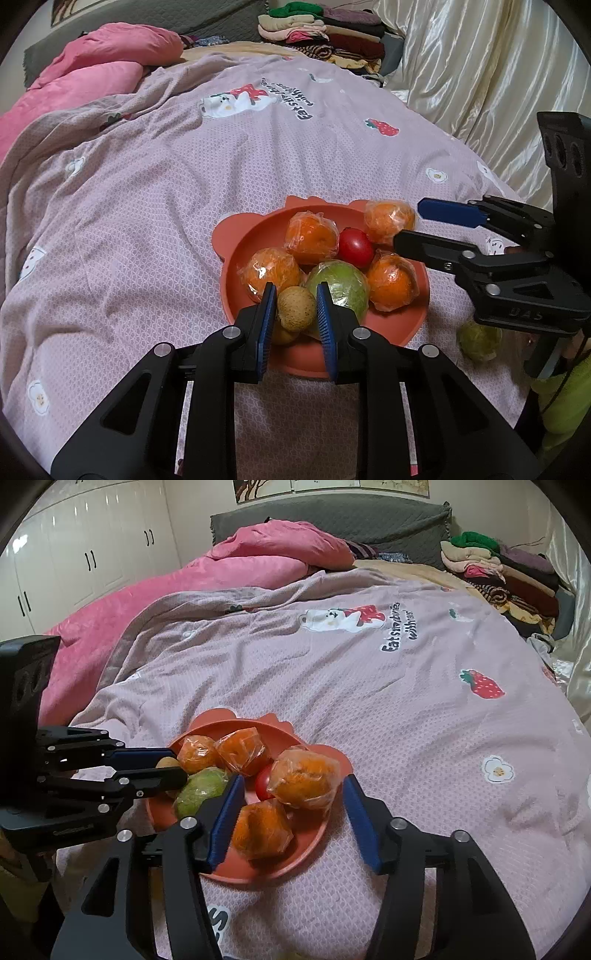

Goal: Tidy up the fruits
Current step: 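Lower both fruits into the plate and open both tools, then withdraw both open tools from the plate toward the last loose fruits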

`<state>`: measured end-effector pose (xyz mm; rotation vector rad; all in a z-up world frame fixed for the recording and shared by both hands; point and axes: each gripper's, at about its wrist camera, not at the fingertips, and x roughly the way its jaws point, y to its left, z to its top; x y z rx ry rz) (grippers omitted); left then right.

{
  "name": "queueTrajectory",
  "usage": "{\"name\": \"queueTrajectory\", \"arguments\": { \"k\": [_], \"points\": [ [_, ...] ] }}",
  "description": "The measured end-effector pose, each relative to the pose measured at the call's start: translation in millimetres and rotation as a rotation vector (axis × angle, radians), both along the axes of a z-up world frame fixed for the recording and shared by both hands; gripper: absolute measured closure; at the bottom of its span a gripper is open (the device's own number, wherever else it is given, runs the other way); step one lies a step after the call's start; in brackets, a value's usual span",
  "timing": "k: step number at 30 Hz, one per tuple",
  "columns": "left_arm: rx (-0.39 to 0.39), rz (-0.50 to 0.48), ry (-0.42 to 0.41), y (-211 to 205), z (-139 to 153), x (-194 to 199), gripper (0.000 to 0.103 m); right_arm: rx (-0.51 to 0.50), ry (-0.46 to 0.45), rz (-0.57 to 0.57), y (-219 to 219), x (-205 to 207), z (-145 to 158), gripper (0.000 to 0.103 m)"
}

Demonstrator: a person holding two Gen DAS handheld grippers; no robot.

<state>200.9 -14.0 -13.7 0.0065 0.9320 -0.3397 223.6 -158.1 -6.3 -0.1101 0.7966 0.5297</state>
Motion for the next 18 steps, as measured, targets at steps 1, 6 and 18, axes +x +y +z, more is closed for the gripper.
{"name": "queueTrajectory", "arguments": {
  "k": [1,6,18],
  "points": [
    [-0.002,0.002,0.0,0.1,0.0,0.0,0.088,0.007,-0.003,-0.002,-1.8,-1.7,1.5,0.044],
    [0.003,0.0,-0.001,-0.2,0.0,-0.1,0.087,0.024,-0.008,-0.017,-10.7,-7.8,4.5,0.04],
    [0.003,0.006,-0.001,0.6,0.9,-0.9,0.076,0.05,-0.028,-0.053,-28.0,-26.3,9.9,0.03]
  ]
}}
